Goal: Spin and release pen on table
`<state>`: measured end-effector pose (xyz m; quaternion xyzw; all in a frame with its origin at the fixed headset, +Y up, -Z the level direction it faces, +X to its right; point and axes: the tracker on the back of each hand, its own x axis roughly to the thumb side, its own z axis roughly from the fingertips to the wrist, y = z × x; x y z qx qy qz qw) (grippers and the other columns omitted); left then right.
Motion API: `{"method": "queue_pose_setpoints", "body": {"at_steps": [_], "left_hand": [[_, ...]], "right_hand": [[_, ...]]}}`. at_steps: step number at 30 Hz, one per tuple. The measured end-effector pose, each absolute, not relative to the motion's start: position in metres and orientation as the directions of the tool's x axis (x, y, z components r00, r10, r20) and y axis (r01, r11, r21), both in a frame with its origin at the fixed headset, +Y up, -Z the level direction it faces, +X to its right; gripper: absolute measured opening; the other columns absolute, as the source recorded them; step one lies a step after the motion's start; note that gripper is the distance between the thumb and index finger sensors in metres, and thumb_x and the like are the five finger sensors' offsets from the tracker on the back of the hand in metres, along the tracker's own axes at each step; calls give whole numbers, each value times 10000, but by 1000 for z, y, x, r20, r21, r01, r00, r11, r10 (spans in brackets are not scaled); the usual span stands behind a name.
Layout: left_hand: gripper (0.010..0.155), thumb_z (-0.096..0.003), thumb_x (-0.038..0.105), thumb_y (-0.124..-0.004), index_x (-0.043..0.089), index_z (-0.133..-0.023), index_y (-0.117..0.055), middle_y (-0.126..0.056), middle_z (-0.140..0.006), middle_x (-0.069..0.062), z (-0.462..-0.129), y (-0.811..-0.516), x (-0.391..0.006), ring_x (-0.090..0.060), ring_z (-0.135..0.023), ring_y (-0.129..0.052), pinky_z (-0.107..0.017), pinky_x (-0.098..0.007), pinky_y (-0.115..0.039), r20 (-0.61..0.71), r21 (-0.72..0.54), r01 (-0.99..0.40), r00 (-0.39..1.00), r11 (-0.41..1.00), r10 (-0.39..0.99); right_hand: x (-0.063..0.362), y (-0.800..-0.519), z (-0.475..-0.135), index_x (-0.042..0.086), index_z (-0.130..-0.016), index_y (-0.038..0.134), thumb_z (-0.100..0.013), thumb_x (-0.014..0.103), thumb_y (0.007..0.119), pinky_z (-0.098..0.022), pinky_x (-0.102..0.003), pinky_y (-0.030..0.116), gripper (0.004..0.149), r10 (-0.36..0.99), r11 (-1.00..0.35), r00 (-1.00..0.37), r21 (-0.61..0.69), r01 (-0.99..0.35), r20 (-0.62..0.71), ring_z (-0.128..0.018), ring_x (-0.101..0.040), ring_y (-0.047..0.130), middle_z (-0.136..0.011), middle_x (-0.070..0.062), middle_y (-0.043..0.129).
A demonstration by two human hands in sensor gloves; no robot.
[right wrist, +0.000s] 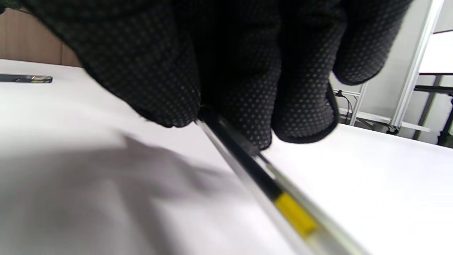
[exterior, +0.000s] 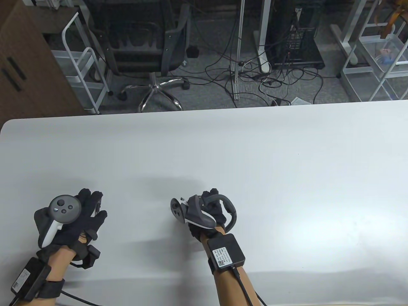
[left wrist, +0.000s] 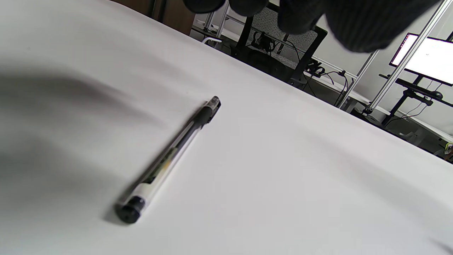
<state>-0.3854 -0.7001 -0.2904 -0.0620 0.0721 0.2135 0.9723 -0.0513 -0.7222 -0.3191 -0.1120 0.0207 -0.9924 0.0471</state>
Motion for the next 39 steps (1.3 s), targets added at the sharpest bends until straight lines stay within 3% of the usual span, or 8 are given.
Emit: {"method": "queue_pose_setpoints", "body": {"at_steps": [14,23,28,29,31,32,35,39], "left_hand": [[729,-346,501,-820,379,-1030,-596,-404,-1167,13,-291,-701,-385,-333,-1141,-436,-780,-633,-359,-163,-115,-418,903,901,398],[729,-346,499,-820,375,-1030,-597,-402,-1167,14,-293,-700,-389,-335,-1142,-433,-780,-634,-354,-179,-111,-434,894,894,411],[729,-347,499,-819,375,-1030,-596,-401,-1167,14,-293,-699,-393,-332,-1143,-432,-781,-633,-354,-190,-101,-456,881,884,432],[729,-347,499,-819,375,-1030,-595,-399,-1167,14,-293,-699,-394,-333,-1143,-431,-781,-634,-353,-192,-101,-458,880,883,435],[728,-348,499,-818,377,-1029,-595,-396,-1168,13,-293,-699,-395,-331,-1143,-426,-781,-633,-350,-190,-105,-465,877,879,442],[727,-348,496,-818,377,-1030,-595,-396,-1167,14,-292,-699,-395,-332,-1144,-424,-781,-634,-348,-188,-107,-471,874,876,448],[729,-349,496,-818,375,-1031,-593,-396,-1168,13,-293,-700,-394,-334,-1143,-423,-780,-635,-347,-184,-110,-459,881,882,435],[729,-348,498,-817,376,-1031,-591,-393,-1168,14,-293,-700,-393,-331,-1144,-419,-780,-634,-346,-187,-112,-457,882,882,433]], "right_hand": [[-22,-742,-341,153,-691,997,-269,442,1037,-560,-532,814,513,-55,-998,-972,49,44,-230,-514,-252,1111,-492,6,1074],[-25,-749,-341,136,-678,1003,-271,466,1033,-528,-512,845,525,-120,-992,-954,58,108,-275,-470,-220,1126,-445,27,1078],[-26,-750,-340,148,-684,1001,-271,439,1034,-552,-529,817,506,-94,-995,-967,52,84,-237,-496,-241,1110,-456,19,1070],[-28,-749,-339,181,-685,1003,-267,419,1036,-568,-540,801,483,-65,-997,-985,49,58,-162,-530,-254,1100,-488,20,1062],[-33,-740,-336,355,-628,1026,-286,295,1027,-661,-605,672,347,-18,-996,-996,82,25,85,-856,-326,912,-784,46,949],[-35,-726,-327,370,-598,1035,-291,243,1017,-699,-671,496,333,26,-998,-964,62,-10,263,-997,-365,704,-892,88,863],[-25,-694,-308,330,-600,1035,-303,214,996,-705,-648,533,321,43,-997,-944,-43,-61,326,-974,-318,769,-835,105,917],[2,-667,-289,312,-649,1010,-323,230,973,-704,-635,557,339,-66,-984,-949,-179,10,308,-941,-310,823,-821,92,930]]}}
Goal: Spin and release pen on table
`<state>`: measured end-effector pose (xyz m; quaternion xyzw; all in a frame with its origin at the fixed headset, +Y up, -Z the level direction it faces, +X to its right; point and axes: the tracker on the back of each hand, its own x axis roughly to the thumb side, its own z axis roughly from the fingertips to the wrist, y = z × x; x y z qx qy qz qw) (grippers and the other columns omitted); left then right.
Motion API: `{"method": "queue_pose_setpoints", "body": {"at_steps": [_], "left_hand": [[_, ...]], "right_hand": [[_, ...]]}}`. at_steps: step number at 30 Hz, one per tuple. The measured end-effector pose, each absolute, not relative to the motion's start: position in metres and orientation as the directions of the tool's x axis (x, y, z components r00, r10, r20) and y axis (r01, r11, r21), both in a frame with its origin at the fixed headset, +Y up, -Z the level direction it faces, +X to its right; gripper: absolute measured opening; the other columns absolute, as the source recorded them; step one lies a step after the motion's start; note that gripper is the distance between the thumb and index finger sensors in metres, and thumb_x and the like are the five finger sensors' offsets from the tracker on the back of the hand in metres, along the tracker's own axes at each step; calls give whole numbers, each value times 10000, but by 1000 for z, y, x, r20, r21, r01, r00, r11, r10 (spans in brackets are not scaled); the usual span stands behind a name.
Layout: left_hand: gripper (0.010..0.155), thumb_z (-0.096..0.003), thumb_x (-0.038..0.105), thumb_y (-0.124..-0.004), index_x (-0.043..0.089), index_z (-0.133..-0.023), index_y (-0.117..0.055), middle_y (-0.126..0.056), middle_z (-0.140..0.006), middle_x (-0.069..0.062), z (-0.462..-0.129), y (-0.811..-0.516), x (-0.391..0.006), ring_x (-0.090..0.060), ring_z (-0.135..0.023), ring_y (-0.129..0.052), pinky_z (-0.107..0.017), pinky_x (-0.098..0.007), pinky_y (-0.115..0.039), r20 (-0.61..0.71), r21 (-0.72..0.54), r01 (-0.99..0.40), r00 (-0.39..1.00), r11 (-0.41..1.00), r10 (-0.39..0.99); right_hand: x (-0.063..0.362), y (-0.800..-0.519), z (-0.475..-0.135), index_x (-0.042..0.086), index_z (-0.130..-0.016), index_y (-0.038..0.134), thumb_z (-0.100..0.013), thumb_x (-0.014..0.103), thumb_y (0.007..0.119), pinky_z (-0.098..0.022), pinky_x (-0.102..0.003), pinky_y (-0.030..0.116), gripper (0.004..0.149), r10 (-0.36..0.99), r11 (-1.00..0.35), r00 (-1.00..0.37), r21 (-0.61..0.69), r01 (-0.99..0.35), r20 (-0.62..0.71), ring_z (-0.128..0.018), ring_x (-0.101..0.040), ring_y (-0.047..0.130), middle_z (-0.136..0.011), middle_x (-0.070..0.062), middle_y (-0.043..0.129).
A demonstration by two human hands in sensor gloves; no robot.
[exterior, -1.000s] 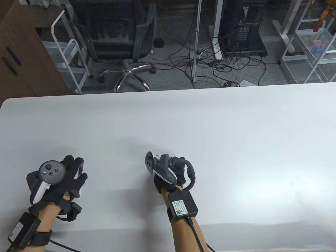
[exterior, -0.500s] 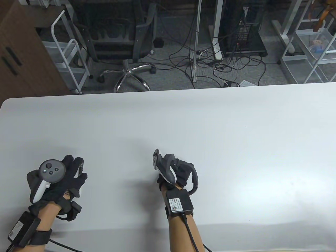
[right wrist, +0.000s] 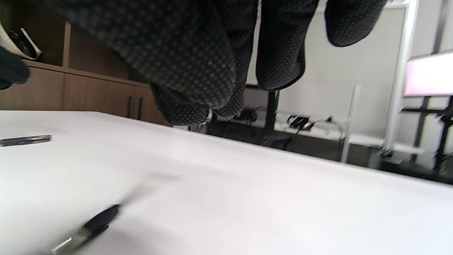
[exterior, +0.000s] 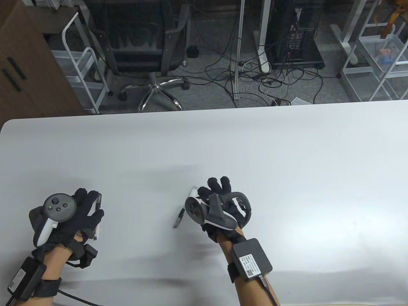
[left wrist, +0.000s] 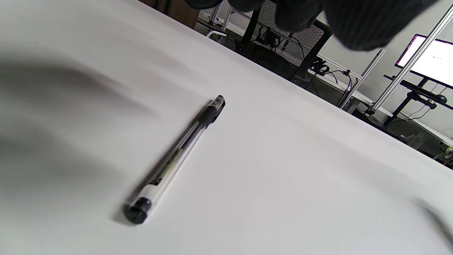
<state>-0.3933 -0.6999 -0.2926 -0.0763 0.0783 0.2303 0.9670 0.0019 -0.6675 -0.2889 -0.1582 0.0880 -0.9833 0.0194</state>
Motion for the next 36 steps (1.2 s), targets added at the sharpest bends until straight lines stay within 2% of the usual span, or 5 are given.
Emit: {"method": "queue_pose_setpoints", "body": {"at_steps": [5,8,16,28,36], "left_hand": [[731,-349,500,-816,377,-1033,-587,-388,-1169,15,-290,-698,-393,-331,-1144,-416,-781,-634,-342,-183,-106,-456,883,884,433],[731,-350,499,-816,377,-1033,-587,-389,-1168,14,-288,-696,-392,-332,-1144,-415,-781,-634,-342,-176,-98,-453,884,886,432],[732,-349,503,-814,379,-1033,-584,-382,-1170,16,-288,-696,-392,-331,-1145,-407,-780,-635,-338,-161,-90,-445,889,891,428],[734,-350,502,-813,382,-1035,-578,-374,-1170,18,-287,-696,-390,-328,-1147,-396,-781,-634,-331,-154,-90,-438,893,894,422],[736,-350,503,-813,384,-1036,-575,-366,-1171,18,-286,-697,-390,-330,-1148,-386,-780,-635,-324,-159,-97,-429,897,898,412]], "right_hand": [[39,-671,-272,304,-746,953,-350,300,950,-706,-638,549,396,-1,-978,-974,-202,-46,226,-949,-334,807,-870,62,891],[56,-678,-267,307,-813,901,-358,382,931,-705,-649,533,462,53,-980,-980,-177,-87,193,-972,-356,774,-918,48,846],[76,-672,-262,316,-893,817,-363,488,890,-709,-652,491,562,127,-970,-983,-190,-151,133,-1018,-387,679,-987,34,757],[87,-693,-269,325,-957,718,-365,553,839,-711,-649,431,646,61,-990,-998,-122,-64,25,-1051,-407,552,-1050,20,628],[80,-694,-268,330,-970,689,-359,565,837,-711,-652,419,672,34,-992,-999,-124,-38,34,-1058,-413,518,-1063,20,593]]}}
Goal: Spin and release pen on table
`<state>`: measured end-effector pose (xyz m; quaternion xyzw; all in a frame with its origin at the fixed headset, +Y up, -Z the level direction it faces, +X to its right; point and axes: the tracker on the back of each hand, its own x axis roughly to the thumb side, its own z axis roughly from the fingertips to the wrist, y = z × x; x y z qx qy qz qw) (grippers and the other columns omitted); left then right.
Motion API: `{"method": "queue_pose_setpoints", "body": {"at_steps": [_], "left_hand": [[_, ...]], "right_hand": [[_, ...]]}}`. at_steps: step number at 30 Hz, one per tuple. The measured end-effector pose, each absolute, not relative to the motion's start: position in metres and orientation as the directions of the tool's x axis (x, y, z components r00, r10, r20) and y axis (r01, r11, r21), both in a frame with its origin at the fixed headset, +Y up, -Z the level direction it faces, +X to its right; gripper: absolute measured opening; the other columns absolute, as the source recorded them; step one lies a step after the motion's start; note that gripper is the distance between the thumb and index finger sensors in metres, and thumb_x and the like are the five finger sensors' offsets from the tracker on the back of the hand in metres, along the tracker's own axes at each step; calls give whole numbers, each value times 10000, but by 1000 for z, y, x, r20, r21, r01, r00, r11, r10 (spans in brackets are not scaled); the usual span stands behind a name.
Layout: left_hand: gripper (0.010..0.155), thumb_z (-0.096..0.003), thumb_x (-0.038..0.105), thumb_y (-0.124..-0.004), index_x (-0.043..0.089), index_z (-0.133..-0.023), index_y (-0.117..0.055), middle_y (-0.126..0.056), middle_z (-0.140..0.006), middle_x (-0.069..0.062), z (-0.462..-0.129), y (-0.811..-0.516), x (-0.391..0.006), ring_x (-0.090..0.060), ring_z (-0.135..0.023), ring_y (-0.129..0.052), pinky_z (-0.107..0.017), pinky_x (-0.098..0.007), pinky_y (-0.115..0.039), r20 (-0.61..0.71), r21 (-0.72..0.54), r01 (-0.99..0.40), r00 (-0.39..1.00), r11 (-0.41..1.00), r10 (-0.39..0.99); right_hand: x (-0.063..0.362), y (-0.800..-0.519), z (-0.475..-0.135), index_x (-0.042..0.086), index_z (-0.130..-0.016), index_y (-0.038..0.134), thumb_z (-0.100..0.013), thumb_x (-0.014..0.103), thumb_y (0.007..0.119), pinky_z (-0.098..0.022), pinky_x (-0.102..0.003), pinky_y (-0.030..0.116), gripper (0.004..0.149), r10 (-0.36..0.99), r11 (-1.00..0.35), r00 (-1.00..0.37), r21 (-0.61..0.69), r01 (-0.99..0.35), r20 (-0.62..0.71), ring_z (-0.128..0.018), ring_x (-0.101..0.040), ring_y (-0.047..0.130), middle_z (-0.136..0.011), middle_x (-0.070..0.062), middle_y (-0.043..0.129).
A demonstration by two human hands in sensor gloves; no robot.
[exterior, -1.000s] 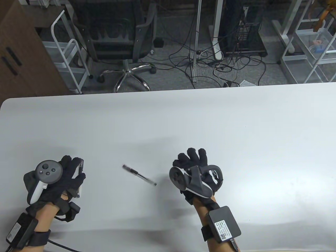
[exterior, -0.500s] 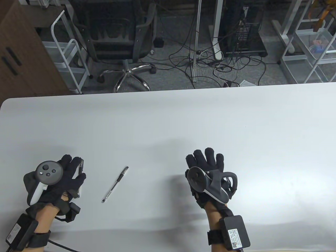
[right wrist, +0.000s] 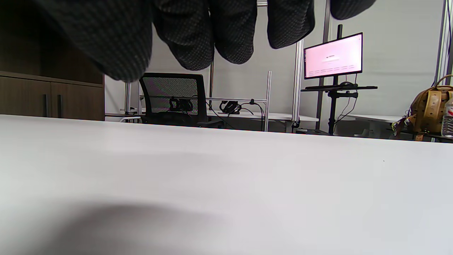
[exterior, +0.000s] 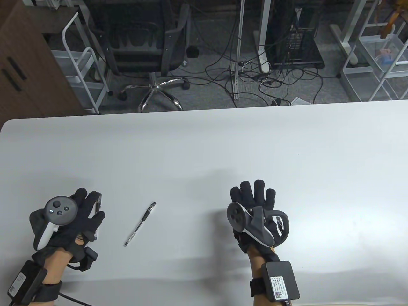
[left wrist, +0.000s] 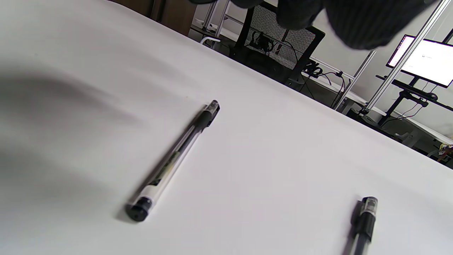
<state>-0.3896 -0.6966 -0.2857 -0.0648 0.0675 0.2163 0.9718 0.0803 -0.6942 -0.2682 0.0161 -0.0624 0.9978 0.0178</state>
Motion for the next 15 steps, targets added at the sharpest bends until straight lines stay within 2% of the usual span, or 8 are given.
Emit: {"method": "queue_pose_setpoints", "body": {"at_steps": [15], "left_hand": [[736,-350,504,-812,387,-1037,-573,-348,-1173,20,-285,-696,-394,-331,-1149,-367,-782,-636,-311,-203,-116,-443,887,889,415]], "right_hand": [[76,-695,-268,331,-968,696,-362,563,835,-707,-661,420,664,40,-995,-998,-92,-45,54,-1057,-421,515,-1065,19,591]]}}
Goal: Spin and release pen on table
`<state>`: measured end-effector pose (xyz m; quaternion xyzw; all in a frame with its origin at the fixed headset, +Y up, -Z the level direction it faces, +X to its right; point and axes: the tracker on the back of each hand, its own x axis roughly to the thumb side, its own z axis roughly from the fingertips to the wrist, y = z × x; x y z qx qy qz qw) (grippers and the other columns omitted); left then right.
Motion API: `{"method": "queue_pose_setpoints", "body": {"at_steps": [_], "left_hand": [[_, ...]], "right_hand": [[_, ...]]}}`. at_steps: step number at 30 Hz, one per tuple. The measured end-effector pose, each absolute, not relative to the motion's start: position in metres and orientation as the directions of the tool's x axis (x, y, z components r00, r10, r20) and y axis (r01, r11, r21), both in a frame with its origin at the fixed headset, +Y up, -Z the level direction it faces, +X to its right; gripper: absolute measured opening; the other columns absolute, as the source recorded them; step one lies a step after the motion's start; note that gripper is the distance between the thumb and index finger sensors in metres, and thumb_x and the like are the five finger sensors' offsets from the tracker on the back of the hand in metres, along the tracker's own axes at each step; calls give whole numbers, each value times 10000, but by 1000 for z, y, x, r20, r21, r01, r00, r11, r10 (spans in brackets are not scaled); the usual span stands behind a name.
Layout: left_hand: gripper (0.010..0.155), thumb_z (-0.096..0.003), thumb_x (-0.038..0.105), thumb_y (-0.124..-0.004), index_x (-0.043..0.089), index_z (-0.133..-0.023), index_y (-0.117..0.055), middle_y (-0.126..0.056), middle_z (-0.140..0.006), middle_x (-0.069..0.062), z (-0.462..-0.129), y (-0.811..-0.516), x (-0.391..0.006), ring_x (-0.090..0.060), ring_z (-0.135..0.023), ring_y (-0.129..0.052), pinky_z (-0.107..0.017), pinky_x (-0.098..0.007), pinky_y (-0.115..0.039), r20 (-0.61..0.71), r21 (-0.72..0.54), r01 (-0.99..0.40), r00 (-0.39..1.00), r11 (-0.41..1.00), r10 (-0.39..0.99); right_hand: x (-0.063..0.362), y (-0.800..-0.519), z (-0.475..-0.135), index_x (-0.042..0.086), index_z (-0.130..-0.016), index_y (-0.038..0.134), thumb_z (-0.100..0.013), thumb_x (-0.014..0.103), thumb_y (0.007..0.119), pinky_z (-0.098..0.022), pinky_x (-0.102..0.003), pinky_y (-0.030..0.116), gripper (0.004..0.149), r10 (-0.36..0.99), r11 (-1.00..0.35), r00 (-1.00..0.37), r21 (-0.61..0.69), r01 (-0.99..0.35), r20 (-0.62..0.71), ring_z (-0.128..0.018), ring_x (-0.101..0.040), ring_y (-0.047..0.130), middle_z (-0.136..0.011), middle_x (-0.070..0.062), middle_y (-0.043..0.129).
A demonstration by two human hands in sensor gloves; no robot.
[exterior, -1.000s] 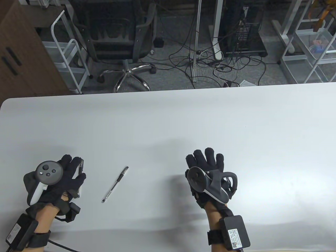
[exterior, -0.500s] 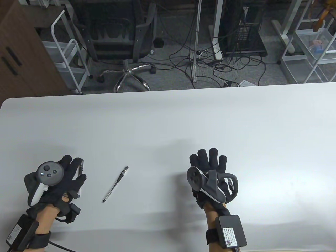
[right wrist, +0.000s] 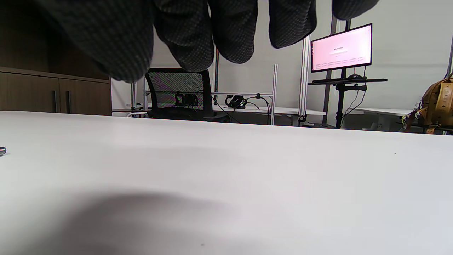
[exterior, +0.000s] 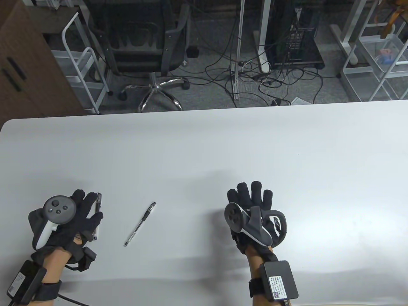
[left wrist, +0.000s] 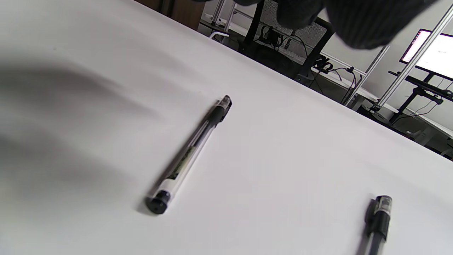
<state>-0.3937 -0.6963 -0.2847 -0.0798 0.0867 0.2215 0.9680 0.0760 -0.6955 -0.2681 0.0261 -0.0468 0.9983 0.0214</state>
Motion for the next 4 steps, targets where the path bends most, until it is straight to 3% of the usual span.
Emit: {"method": "queue_pose_setpoints", "body": {"at_steps": [4], "left_hand": [[733,-351,499,-813,384,-1036,-577,-350,-1172,18,-289,-699,-399,-330,-1149,-366,-782,-636,-308,-228,-119,-457,877,881,424]], "right_hand": [[74,-698,-272,332,-969,696,-363,563,833,-708,-661,420,662,50,-996,-996,-75,-56,74,-1057,-422,516,-1066,17,591]]}}
